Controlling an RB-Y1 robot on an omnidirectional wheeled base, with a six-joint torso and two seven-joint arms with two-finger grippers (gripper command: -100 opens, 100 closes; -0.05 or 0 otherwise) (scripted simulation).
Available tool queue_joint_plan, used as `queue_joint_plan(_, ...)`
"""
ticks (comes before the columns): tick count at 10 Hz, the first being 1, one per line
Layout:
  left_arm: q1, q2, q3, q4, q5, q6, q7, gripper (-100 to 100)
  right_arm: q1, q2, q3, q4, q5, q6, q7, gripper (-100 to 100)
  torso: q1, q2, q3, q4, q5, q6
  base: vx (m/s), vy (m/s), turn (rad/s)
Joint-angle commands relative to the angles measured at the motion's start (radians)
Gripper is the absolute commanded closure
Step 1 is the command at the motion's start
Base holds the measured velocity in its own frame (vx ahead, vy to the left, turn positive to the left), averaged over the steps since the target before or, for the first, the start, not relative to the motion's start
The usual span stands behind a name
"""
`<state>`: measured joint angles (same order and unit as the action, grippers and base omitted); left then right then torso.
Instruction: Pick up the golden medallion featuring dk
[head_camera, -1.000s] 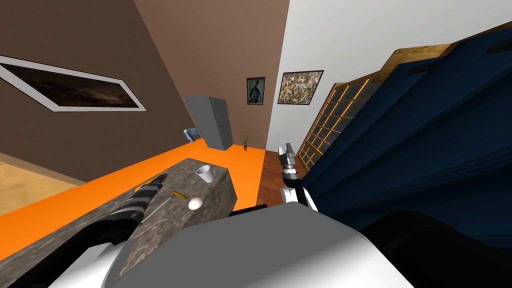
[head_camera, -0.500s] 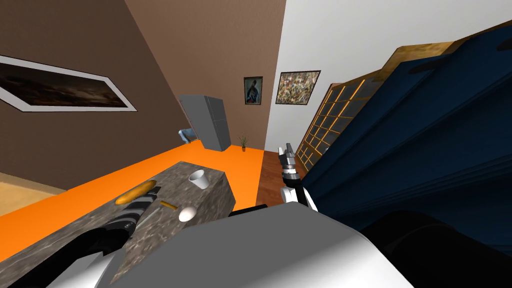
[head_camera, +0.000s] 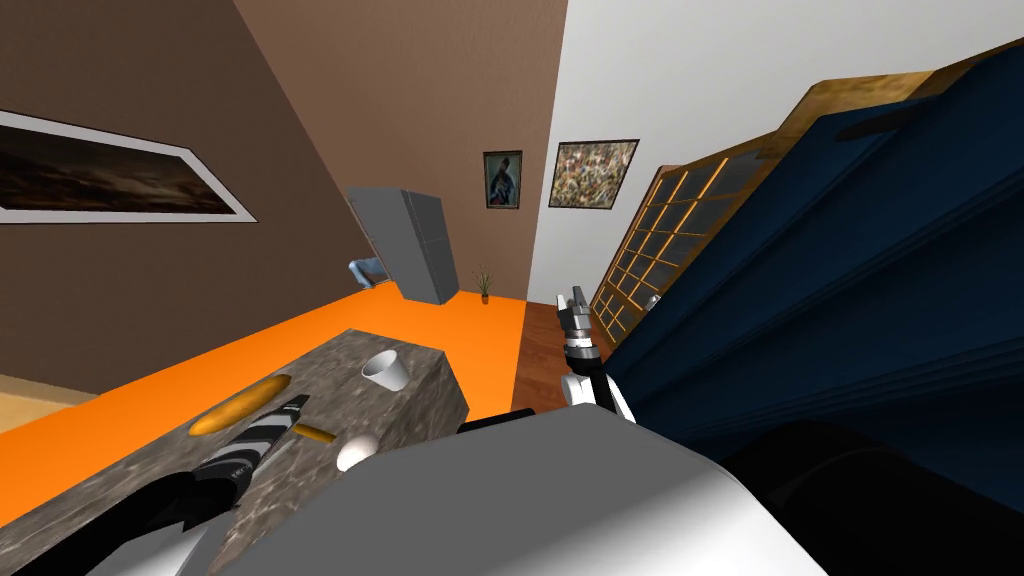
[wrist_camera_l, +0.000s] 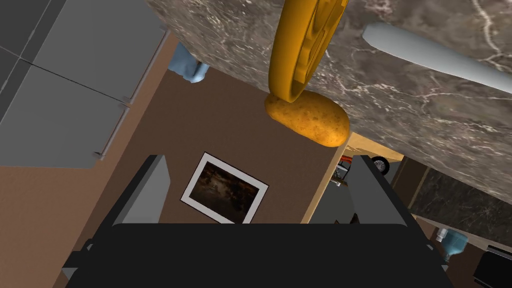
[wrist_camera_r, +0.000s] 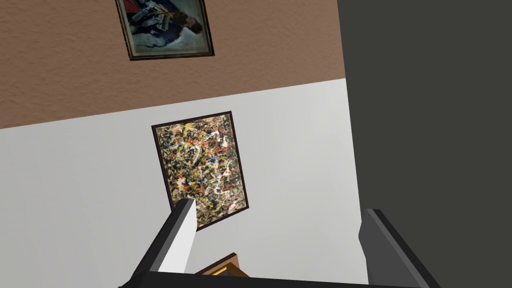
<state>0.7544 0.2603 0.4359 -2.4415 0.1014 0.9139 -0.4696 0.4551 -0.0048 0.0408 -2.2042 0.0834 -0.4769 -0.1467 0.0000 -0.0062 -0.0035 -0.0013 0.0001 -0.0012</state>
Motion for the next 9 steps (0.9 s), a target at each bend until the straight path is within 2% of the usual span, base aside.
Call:
queue_joint_plan(1,0.026,-0.005,0.008,-0.003,0.004,0.05,-0.024,-100,0.0,0.0,0.0,0.0,0.0,0.0,0.0,0,0.0,0.0,0.0,0.0,0.0,0.0,0.098,-0.021,-0.064)
queue_joint_plan(2,0.026,-0.005,0.008,-0.003,0.004,0.07,-0.024,-100,0.0,0.0,0.0,0.0,0.0,0.0,0.0,0,-0.001,-0.002,-0.001,0.0,0.0,0.0,0.087,-0.016,-0.027)
queue_joint_plan(3,0.045,-0.007,0.017,-0.002,0.01,0.096,-0.043,-100,0.0,0.0,0.0,0.0,0.0,0.0,0.0,0,0.0,-0.002,-0.001,0.0,0.0,0.0,0.074,-0.023,-0.065)
queue_joint_plan(4,0.045,-0.007,0.017,-0.002,0.01,0.119,-0.043,-100,0.0,0.0,0.0,0.0,0.0,0.0,0.0,0,-0.001,-0.001,-0.001,0.0,0.0,0.0,0.064,-0.018,-0.022)
queue_joint_plan(7,0.081,-0.009,0.032,-0.002,0.021,0.203,-0.079,-100,0.0,0.0,0.0,0.0,0.0,0.0,0.0,0,0.0,-0.002,-0.001,0.0,0.0,0.0,0.088,-0.013,-0.041)
queue_joint_plan(8,0.081,-0.009,0.032,-0.002,0.021,0.216,-0.079,-100,0.0,0.0,0.0,0.0,0.0,0.0,0.0,0,0.0,-0.002,-0.001,0.0,0.0,0.0,0.067,-0.007,-0.022)
queue_joint_plan(9,0.097,-0.009,0.039,-0.002,0.026,0.255,-0.095,-100,0.0,0.0,0.0,0.0,0.0,0.0,0.0,0,0.0,-0.001,-0.001,0.0,0.0,0.0,0.076,-0.011,-0.054)
